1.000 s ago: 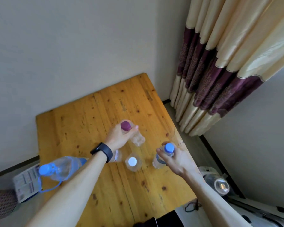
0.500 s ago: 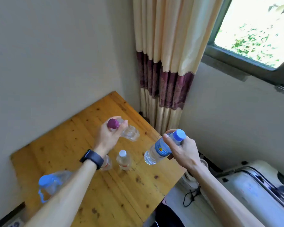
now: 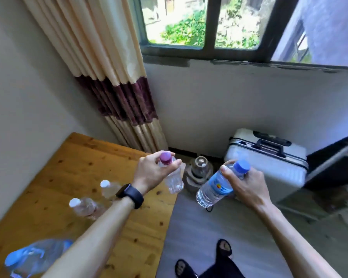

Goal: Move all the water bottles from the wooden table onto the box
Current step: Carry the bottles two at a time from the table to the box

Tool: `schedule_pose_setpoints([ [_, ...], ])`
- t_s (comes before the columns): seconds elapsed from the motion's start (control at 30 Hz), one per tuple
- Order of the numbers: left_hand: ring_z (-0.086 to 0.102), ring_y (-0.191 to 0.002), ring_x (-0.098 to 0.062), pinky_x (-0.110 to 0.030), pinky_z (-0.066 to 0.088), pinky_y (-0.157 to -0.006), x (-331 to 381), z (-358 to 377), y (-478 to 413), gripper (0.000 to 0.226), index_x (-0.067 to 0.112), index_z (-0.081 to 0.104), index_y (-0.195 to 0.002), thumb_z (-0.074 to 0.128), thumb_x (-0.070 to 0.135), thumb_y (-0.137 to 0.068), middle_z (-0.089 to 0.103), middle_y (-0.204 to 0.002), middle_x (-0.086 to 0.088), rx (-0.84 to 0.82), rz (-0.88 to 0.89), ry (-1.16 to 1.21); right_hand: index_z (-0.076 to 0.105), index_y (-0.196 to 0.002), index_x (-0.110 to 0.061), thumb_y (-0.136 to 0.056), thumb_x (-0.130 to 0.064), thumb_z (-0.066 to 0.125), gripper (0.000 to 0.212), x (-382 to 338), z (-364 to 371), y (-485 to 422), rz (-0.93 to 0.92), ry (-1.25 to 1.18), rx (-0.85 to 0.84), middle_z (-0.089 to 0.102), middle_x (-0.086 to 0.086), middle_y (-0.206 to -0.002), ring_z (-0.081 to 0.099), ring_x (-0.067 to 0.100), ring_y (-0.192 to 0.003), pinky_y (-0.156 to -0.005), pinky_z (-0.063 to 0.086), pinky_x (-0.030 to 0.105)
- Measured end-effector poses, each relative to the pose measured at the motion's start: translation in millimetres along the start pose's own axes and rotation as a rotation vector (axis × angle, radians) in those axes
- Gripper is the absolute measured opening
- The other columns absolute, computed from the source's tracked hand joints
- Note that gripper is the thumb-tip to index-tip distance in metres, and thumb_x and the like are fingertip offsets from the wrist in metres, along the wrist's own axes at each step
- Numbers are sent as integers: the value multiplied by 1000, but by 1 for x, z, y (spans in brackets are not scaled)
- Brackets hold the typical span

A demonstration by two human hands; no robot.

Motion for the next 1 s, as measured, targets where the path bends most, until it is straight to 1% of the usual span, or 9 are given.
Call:
schedule_pose_setpoints([
  [0.1, 65, -73, 3, -27, 56, -73, 49, 65, 2, 43, 42, 75, -95, 70, 73, -65, 72, -77, 22, -187, 133, -69, 71, -87, -35, -73, -66, 60, 36, 45, -55, 34, 106, -25, 142, 73, -18, -76, 71, 9, -71, -73, 59, 42],
  [0.2, 68, -80, 2, -29, 57, -79, 103, 138, 8, 44, 41, 77, -96, 73, 71, -65, 74, -84, 24, -368, 230, -89, 70, -89, -32, -73, -65, 63, 38, 88, -118, 74, 192, -48, 306, 72, -14, -75, 70, 14, -61, -66, 60, 46],
  [0.33, 67, -80, 4, -26, 56, -80, 185, 242, 44, 36, 44, 75, -97, 77, 67, -68, 73, -84, 24, -573, 394, -137, 69, -92, -32, -70, -65, 64, 40, 144, -204, 137, 313, -22, 517, 69, -15, -68, 69, 19, -56, -63, 58, 44],
  [0.43, 68, -81, 1, -29, 57, -78, 246, 318, 92, 44, 46, 73, -101, 71, 74, -68, 74, -86, 22, -686, 512, -153, 65, -89, -35, -67, -68, 62, 39, 183, -266, 188, 362, 34, 671, 68, -11, -65, 66, 24, -60, -62, 57, 42],
  [0.5, 68, -83, 1, -29, 57, -81, 280, 364, 132, 42, 46, 72, -100, 70, 73, -68, 74, -86, 23, -767, 555, -141, 63, -86, -36, -67, -71, 58, 40, 210, -305, 220, 415, 99, 693, 69, -10, -68, 65, 22, -68, -66, 55, 39],
  [0.63, 67, -86, 3, -27, 55, -84, 338, 444, 212, 34, 44, 73, -98, 73, 65, -71, 73, -89, 25, -898, 612, -119, 65, -85, -35, -65, -73, 56, 44, 262, -382, 280, 501, 132, 737, 70, -12, -71, 66, 17, -73, -71, 55, 34],
  [0.87, 69, -82, -6, -29, 56, -78, 415, 564, 317, 44, 46, 71, -98, 66, 74, -65, 74, -81, 16, -1024, 815, -261, 65, -90, -35, -65, -77, 49, 52, 330, -485, 373, 604, 178, 849, 74, -10, -79, 69, 21, -85, -74, 52, 32],
  [0.93, 68, -81, -6, -29, 56, -78, 437, 596, 341, 47, 47, 71, -96, 62, 78, -63, 72, -78, 17, -1073, 880, -312, 66, -89, -34, -65, -78, 46, 55, 343, -511, 400, 636, 171, 904, 74, -11, -80, 69, 19, -86, -73, 49, 29],
  [1.0, 67, -81, -4, -28, 57, -78, 460, 631, 362, 43, 48, 71, -92, 62, 78, -63, 70, -75, 20, -1128, 920, -336, 67, -90, -34, -64, -79, 44, 57, 356, -533, 429, 690, 167, 967, 72, -13, -77, 69, 18, -85, -69, 43, 26],
])
Point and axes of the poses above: each hand's wrist, its own y-axis away from the middle knuckle, its own z-axis out of the palm, x = y × z, the point moved 7 cm from there along -y, towards the middle knuckle
